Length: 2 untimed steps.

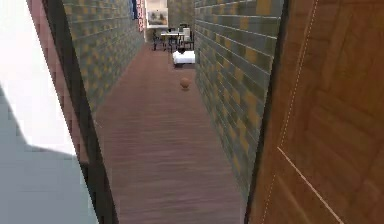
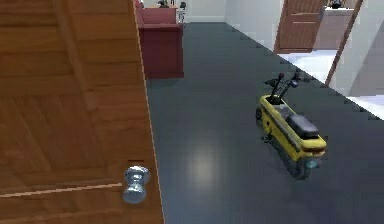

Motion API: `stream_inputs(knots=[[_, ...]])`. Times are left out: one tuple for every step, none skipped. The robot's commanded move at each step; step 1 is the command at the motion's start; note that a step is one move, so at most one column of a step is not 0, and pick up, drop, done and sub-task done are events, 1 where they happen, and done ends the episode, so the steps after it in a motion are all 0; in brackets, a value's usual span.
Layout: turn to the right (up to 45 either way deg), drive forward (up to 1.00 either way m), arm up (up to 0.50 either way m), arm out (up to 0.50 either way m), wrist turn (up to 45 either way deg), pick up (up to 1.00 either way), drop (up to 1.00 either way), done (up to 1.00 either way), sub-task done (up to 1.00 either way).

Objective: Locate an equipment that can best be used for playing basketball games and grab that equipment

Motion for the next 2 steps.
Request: stream_inputs(knots=[[0.0,0.25,0.00,0.00,0.0,0.00,0.00,0.00,0.00],[-3.0,0.00,0.00,0.00,0.0,0.00,0.00,0.00,0.00]])
